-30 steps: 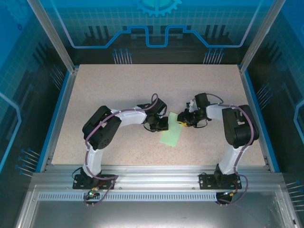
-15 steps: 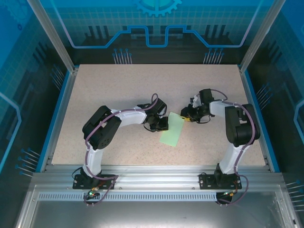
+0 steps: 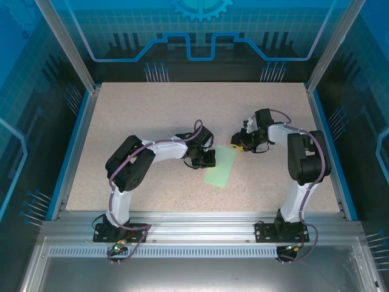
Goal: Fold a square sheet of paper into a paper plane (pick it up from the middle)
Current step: Fold the square sheet of paper in half at the center of the table.
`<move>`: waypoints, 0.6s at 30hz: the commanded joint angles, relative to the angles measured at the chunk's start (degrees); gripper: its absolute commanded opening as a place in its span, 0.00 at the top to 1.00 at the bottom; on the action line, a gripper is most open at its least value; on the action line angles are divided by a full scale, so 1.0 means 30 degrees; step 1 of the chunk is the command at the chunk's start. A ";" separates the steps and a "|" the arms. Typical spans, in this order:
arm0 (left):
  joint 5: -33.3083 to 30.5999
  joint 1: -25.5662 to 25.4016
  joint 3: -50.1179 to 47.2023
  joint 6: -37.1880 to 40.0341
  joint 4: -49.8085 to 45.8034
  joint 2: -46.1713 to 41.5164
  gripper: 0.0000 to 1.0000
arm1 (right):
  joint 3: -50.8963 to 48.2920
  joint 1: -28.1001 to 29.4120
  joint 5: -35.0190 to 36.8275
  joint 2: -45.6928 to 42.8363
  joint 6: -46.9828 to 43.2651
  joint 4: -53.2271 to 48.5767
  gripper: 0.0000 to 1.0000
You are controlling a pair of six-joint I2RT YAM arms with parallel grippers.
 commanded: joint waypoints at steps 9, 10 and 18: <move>0.0258 -0.0210 -0.0366 0.0214 -0.1527 0.0174 1.00 | -0.1096 -0.0361 0.0201 0.1046 -0.0014 -0.0101 0.74; 0.0315 -0.0186 -0.0406 0.0172 -0.1506 0.0096 1.00 | -0.1053 -0.0339 0.0175 0.1080 -0.0167 -0.0179 0.73; 0.0506 -0.0488 -0.1794 -0.0766 -0.0075 -0.2519 0.95 | 0.0033 -0.0050 0.1218 -0.1722 -0.1695 -0.3020 0.61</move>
